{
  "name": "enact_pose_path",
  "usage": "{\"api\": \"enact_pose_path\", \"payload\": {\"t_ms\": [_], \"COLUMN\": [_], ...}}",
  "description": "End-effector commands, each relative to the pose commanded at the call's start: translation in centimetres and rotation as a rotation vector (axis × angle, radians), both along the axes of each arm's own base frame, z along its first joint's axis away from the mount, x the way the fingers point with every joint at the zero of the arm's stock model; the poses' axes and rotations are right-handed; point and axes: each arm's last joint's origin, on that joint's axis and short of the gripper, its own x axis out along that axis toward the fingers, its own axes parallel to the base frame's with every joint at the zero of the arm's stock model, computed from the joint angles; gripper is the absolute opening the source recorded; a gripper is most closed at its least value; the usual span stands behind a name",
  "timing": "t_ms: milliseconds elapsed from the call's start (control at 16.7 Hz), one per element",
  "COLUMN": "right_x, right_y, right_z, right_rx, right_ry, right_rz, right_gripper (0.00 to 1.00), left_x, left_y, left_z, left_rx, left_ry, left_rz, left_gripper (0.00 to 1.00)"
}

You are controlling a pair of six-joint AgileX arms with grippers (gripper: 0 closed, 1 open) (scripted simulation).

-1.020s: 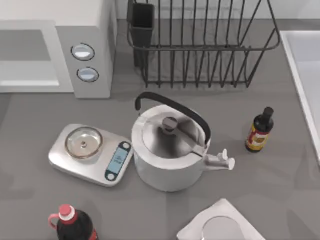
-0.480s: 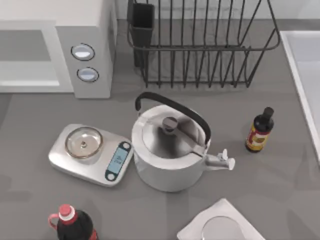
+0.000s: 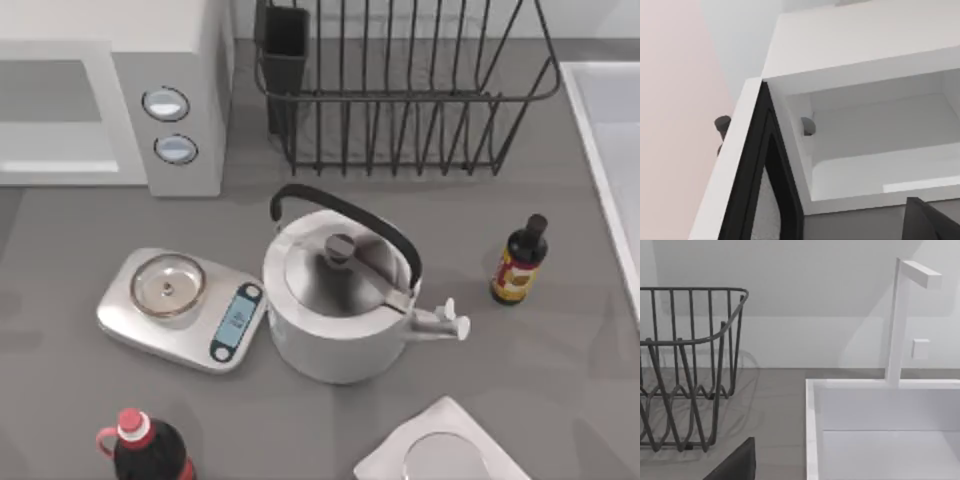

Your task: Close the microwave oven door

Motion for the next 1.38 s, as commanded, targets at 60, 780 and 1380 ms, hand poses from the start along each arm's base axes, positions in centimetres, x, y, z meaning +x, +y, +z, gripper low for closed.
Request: {"api": "enact_pose_path", "payload": {"t_ms": [60,780,1380], "right_x": [0.0,0.0,0.0], "right_y": [0.0,0.0,0.0], "right_z": [0.0,0.0,0.0], "right_rx": [0.0,0.0,0.0], "right_ry": [0.0,0.0,0.0], "right_rz": [0.0,0.0,0.0], "right_gripper": [1.0,1.0,1.0], "left_x": [0.8,9.4,9.2], "left_y": [1.2,21.0,22.6], "left_z": [1.5,0.5,-1.1], "left_rx": [0.018,-0.15,-0.198], "left_ry": [0.041,0.569,0.615], "left_rz": [0.005,0.017,0.015], "left_gripper": [0.0,0.0,0.0]}}
